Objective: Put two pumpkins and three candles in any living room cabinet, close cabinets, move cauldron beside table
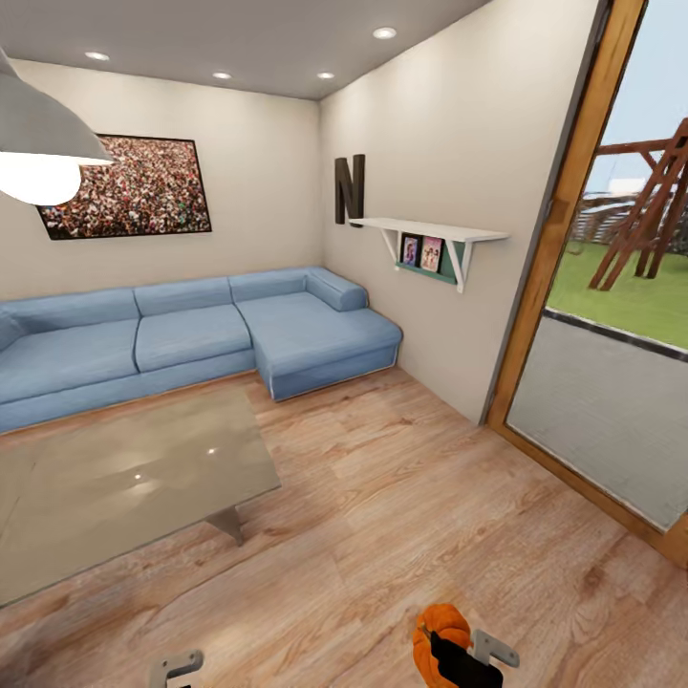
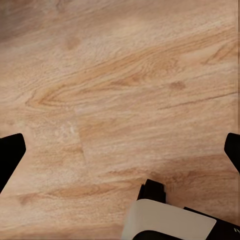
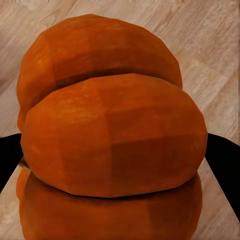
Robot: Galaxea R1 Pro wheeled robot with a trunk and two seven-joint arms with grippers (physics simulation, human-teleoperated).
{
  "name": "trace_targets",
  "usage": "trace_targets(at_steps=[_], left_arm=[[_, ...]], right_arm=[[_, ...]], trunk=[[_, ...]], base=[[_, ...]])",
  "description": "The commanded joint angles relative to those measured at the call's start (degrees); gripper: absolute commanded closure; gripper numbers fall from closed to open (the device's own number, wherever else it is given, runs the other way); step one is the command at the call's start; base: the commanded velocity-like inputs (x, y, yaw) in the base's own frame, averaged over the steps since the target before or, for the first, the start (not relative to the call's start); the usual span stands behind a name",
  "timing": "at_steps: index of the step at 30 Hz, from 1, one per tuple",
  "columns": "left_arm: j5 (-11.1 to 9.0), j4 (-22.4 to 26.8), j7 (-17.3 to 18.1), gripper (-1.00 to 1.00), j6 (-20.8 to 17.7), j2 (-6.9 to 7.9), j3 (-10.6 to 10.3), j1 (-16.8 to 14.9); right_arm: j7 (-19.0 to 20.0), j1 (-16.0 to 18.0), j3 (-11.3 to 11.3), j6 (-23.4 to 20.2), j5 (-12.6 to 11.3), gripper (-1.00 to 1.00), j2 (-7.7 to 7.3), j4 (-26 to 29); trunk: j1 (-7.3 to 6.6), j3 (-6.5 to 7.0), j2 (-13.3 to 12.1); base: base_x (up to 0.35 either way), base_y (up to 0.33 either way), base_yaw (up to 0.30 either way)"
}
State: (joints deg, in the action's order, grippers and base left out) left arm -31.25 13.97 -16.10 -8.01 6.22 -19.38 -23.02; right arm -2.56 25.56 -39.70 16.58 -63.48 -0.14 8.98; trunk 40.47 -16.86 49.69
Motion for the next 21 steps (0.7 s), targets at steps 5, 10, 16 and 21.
trace_targets(at_steps=[5,10,16,21], left_arm=[[-0.4,0.2,-0.4,-1.00,-0.3,0.08,-0.5,0.0],[-0.4,0.2,-0.4,-1.00,-0.3,0.06,-0.5,0.0],[-0.4,0.2,-0.4,-1.00,-0.3,0.11,-0.5,0.0],[-0.4,0.2,-0.4,-1.00,-0.3,0.11,-0.5,0.0]], right_arm=[[-0.4,0.1,-0.5,0.2,0.6,1.00,0.05,0.1],[-0.5,0.1,-0.4,0.2,3.0,1.00,0.05,0.1],[-0.5,0.1,-0.4,0.3,3.3,1.00,0.11,0.1],[-0.5,0.0,-0.4,0.2,3.3,1.00,0.12,0.1]], trunk=[[0.01,0.03,0.1],[0.01,0.21,0.1],[0.01,0.44,0.1],[0.01,0.62,0.1]], base=[[0.000,-0.229,0.083],[0.000,-0.043,0.243],[0.000,-0.004,0.263],[0.000,0.000,0.265]])
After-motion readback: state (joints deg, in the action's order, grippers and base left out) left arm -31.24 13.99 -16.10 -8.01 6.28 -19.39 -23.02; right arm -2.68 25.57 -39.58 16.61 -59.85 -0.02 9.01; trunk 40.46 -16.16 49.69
